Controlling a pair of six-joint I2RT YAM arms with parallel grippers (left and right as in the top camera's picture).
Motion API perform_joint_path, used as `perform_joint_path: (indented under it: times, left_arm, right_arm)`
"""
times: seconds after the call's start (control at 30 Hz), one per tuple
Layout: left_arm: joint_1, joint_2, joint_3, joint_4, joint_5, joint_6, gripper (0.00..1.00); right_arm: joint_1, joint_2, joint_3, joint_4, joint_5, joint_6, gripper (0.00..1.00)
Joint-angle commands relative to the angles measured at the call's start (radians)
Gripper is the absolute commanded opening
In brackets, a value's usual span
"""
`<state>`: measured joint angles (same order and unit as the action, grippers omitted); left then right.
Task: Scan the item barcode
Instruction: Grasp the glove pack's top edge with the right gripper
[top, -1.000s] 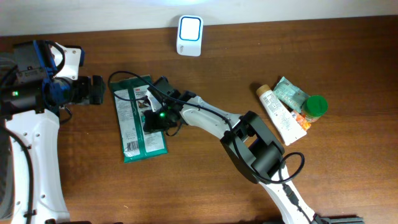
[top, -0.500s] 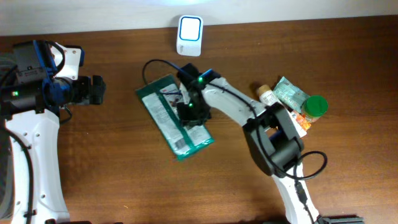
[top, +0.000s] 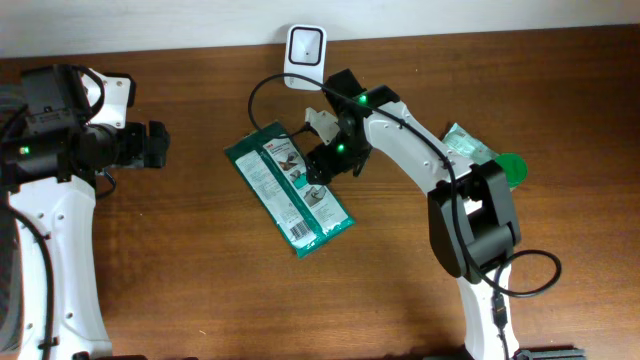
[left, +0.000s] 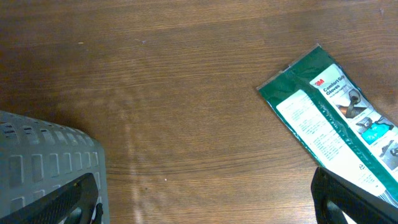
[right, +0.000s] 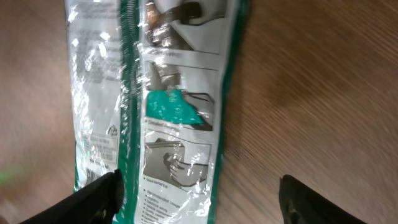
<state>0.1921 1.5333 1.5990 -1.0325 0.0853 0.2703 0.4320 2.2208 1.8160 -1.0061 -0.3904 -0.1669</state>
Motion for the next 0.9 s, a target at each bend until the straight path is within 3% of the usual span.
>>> perform_joint_path:
  times: [0.0, 0.27, 0.47, 0.53, 0.7, 0.73, 0.87]
  left_arm:
    - [0.003, -0.006, 0.008, 0.001, 0.003, 0.016, 0.99]
    - [0.003, -0.006, 0.008, 0.001, 0.003, 0.016, 0.99]
    - [0.003, -0.006, 0.008, 0.001, 0.003, 0.016, 0.99]
    - [0.003, -0.006, 0.008, 0.001, 0.003, 0.016, 0.99]
    - [0.003, -0.006, 0.008, 0.001, 0.003, 0.016, 0.99]
    - [0.003, -0.006, 0.008, 0.001, 0.003, 0.016, 0.99]
    - [0.003, -0.006, 0.008, 0.001, 0.003, 0.016, 0.99]
  right_arm:
    - [0.025, 0.058, -0.011, 0.009, -0.069, -0.154, 0.79]
    - [0.045, 0.124, -0.012, 0.053, -0.042, -0.169, 0.80]
    - [0.080, 0.151, -0.021, 0.078, 0.071, -0.036, 0.79]
    - [0.100, 0.172, -0.053, 0.122, 0.155, 0.077, 0.66]
    - [0.103, 0.182, -0.058, 0.137, 0.272, 0.255, 0.11]
    - [0.103, 0.182, -0.058, 0.136, 0.272, 0.256, 0.04]
    - [0.103, 0.181, -0.058, 0.111, 0.267, 0.289, 0.04]
